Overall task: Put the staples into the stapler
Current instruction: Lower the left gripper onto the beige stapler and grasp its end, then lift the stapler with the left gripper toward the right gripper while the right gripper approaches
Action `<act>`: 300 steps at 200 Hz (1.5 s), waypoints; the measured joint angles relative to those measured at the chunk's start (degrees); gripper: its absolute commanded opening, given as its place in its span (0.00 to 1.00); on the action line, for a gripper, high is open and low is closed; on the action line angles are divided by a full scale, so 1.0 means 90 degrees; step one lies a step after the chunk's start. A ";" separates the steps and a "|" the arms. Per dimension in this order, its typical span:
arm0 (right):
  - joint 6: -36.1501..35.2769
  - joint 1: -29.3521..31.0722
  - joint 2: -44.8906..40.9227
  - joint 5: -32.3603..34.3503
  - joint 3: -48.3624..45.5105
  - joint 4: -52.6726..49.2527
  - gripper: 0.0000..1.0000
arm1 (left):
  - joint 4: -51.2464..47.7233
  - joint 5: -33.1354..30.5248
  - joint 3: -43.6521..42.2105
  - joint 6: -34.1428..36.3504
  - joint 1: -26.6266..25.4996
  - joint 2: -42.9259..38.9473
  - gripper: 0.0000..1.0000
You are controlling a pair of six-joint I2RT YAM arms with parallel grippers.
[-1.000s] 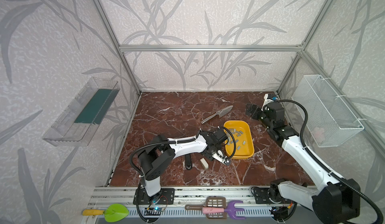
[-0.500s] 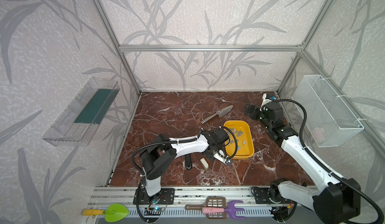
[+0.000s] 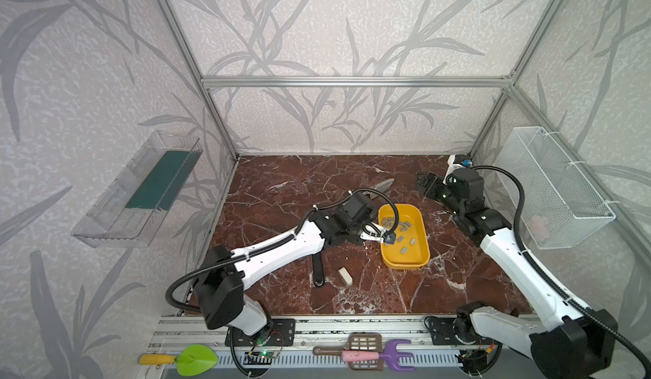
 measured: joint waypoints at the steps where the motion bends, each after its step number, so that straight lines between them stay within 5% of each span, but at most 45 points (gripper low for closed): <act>1: 0.0015 0.0000 -0.0007 -0.0024 -0.0005 -0.0007 0.90 | 0.0010 -0.0012 0.0010 -0.0022 0.0010 -0.0019 0.00; 67: 0.0612 0.0444 -0.0583 -0.1144 -0.1171 -0.0151 0.86 | 0.0911 0.0192 -0.0750 -0.1379 0.0651 -0.1020 0.00; 131: -0.0257 0.2574 -0.0228 -0.0605 -0.1280 0.0624 0.86 | 0.0583 0.0787 -0.0770 -0.1659 0.0753 -0.0780 0.00; 259: -0.0041 0.2620 -0.0459 -0.1008 -0.2518 0.2239 0.89 | 0.0532 0.1309 -0.0777 -0.1394 0.0753 -0.0687 0.00; 300: 0.0223 0.2781 0.0107 -0.1462 -0.2657 0.2849 0.76 | 0.0461 0.1496 -0.0780 -0.1270 0.0753 -0.0644 0.00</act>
